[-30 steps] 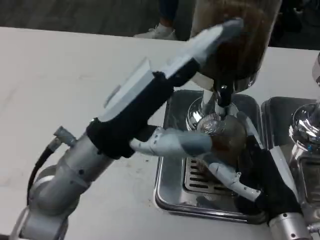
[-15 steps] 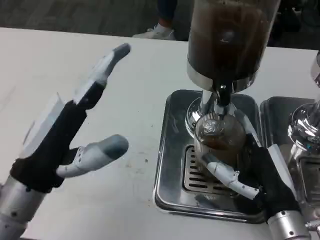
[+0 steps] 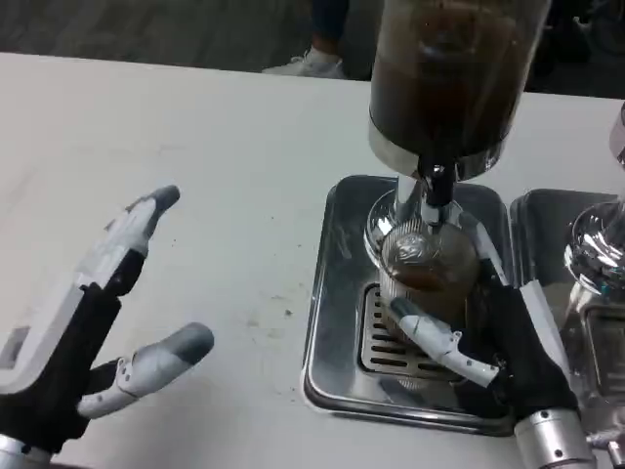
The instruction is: Grasp the cup under the faucet to collect the drink, then remove the cup.
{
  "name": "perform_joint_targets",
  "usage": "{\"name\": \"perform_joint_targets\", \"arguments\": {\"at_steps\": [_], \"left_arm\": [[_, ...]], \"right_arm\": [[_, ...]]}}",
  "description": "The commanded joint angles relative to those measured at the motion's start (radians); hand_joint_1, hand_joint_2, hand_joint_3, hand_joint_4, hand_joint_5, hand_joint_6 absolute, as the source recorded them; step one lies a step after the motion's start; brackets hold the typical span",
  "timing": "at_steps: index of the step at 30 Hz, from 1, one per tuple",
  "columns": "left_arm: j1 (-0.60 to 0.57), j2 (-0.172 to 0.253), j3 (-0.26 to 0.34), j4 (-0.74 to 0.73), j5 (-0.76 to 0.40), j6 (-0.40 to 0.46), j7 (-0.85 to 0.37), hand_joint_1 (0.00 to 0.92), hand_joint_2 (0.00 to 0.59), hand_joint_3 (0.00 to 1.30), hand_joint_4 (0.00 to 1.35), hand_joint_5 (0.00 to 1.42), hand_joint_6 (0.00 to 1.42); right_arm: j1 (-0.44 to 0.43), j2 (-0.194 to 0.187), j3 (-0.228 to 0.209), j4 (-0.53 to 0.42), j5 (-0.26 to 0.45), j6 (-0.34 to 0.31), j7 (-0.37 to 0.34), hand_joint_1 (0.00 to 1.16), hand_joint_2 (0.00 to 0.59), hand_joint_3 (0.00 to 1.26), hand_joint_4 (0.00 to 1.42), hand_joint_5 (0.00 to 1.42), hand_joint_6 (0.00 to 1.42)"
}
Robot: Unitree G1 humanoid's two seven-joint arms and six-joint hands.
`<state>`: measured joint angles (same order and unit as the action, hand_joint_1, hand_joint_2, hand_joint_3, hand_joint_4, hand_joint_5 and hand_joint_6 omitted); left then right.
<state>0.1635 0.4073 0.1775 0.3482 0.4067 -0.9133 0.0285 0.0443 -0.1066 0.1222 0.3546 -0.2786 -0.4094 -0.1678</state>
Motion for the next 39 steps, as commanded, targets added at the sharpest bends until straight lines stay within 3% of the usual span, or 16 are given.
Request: {"name": "perform_joint_targets", "arguments": {"at_steps": [1,9,17,22,31,39], "left_arm": [[0.01,0.003,-0.025,0.069,0.028,0.031,0.053,0.0,0.122,0.0,0.0,0.0,0.0],[-0.011,0.025,-0.08,0.177,0.028,0.039,0.075,0.0,0.115,0.0,0.0,0.0,0.0],[-0.01,0.031,-0.095,0.199,0.003,0.042,0.074,0.0,0.115,0.0,0.0,0.0,0.0],[-0.008,0.028,-0.103,0.204,-0.01,0.045,0.071,0.0,0.117,0.0,0.0,0.0,0.0],[-0.01,0.029,-0.112,0.209,-0.041,0.055,0.064,0.0,0.12,0.0,0.0,0.0,0.0],[0.0,0.028,-0.114,0.2,-0.064,0.058,0.064,0.0,0.125,0.0,0.0,0.0,0.0]], "right_arm": [[-0.029,0.007,-0.004,0.035,0.0,-0.017,-0.014,0.69,0.21,0.0,0.0,0.0,0.0],[-0.056,0.012,-0.004,0.07,-0.007,-0.024,-0.029,0.73,0.204,0.0,0.0,0.0,0.0],[-0.063,0.027,0.005,0.092,-0.006,-0.018,-0.026,0.79,0.196,0.0,0.0,0.0,0.03],[-0.062,0.037,0.007,0.104,0.008,-0.015,-0.014,0.84,0.186,0.0,0.0,0.03,0.17],[-0.06,0.047,0.013,0.112,0.015,-0.006,-0.003,0.89,0.186,0.0,0.15,0.19,0.33],[-0.05,0.049,0.024,0.113,0.016,0.006,0.014,0.91,0.191,0.1,0.27,0.3,0.44]]}}
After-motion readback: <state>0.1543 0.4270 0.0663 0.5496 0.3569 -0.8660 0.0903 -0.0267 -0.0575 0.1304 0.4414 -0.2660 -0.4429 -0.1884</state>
